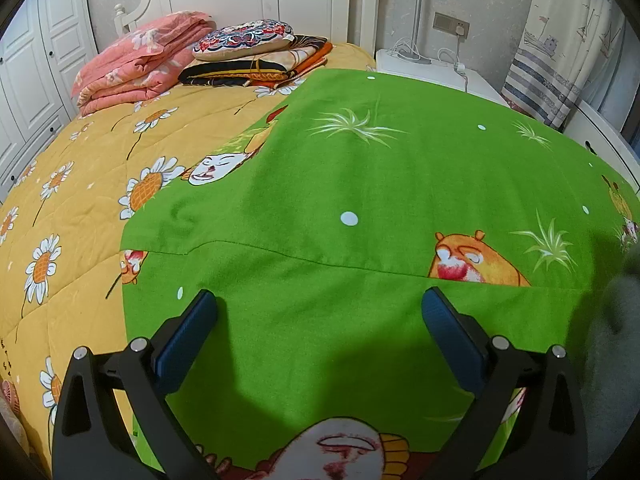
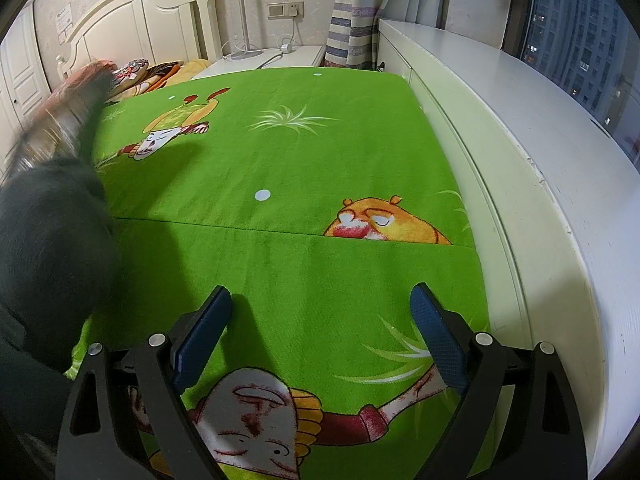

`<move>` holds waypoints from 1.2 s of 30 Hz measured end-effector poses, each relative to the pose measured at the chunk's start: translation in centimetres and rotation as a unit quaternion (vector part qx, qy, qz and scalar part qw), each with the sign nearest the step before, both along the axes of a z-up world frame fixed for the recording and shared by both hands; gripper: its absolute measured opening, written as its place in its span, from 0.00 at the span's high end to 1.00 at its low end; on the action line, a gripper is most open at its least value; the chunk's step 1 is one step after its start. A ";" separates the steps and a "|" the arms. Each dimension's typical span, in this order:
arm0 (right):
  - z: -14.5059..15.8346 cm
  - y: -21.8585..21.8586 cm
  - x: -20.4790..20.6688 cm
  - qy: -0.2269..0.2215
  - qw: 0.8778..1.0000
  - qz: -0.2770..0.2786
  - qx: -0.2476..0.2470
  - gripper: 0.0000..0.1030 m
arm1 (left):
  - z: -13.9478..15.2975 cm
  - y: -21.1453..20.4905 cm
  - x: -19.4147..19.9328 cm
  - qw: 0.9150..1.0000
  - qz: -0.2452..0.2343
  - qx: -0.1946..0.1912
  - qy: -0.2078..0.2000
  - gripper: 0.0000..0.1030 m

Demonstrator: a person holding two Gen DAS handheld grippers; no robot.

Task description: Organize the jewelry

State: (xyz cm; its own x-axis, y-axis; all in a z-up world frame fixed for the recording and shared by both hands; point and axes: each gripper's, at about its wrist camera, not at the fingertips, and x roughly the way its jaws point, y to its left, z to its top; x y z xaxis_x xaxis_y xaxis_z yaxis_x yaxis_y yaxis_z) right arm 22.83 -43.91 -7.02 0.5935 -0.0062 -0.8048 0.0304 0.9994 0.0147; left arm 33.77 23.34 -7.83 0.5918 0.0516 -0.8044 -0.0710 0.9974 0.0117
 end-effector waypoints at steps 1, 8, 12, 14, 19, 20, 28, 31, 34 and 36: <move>0.0 0.0 0.0 0.000 1.000 0.000 0.000 0.17 | 0.0 -0.1 -0.1 1.000 0.000 0.000 0.000 0.03; 0.0 0.0 0.1 0.000 1.000 0.000 0.000 0.17 | 0.0 -0.1 -0.1 1.000 0.000 0.000 0.000 0.03; 0.0 0.0 0.1 -0.001 1.000 -0.002 0.000 0.17 | 0.0 -0.1 -0.1 1.000 0.001 0.000 -0.001 0.03; -0.1 0.1 0.1 -0.001 1.000 -0.004 0.000 0.17 | 0.1 -0.1 -0.1 1.000 0.000 0.000 0.000 0.03; -0.1 0.3 -0.1 -0.002 1.000 -0.010 -0.001 0.17 | 0.0 0.0 -0.1 1.000 0.000 -0.001 -0.001 0.03; -0.1 0.3 -0.1 -0.002 1.000 -0.010 -0.001 0.17 | 0.0 0.0 -0.1 1.000 0.000 -0.001 -0.001 0.03; -0.3 0.3 -0.1 -0.005 1.000 -0.009 -0.001 0.17 | 0.2 -0.6 -0.8 1.000 0.001 -0.001 -0.004 0.03; -0.3 0.3 -0.1 -0.005 1.000 -0.009 -0.001 0.17 | 0.1 -0.5 -1.0 1.000 0.001 -0.002 -0.005 0.03; -0.3 0.3 -0.1 -0.005 1.000 -0.009 -0.002 0.17 | 0.0 -0.5 -1.0 1.000 0.001 -0.003 -0.007 0.03; -0.3 0.3 -0.1 -0.006 1.000 -0.009 -0.002 0.17 | 0.0 -0.5 -1.2 1.000 0.001 -0.004 -0.008 0.03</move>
State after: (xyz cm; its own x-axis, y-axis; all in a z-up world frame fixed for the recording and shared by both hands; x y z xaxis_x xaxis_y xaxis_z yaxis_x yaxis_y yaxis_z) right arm 22.71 -43.65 -7.29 0.6034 -0.0210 -0.7972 0.0485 0.9988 0.0104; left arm 32.60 22.88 -7.81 0.6042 0.0463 -0.7955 -0.0736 0.9973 0.0021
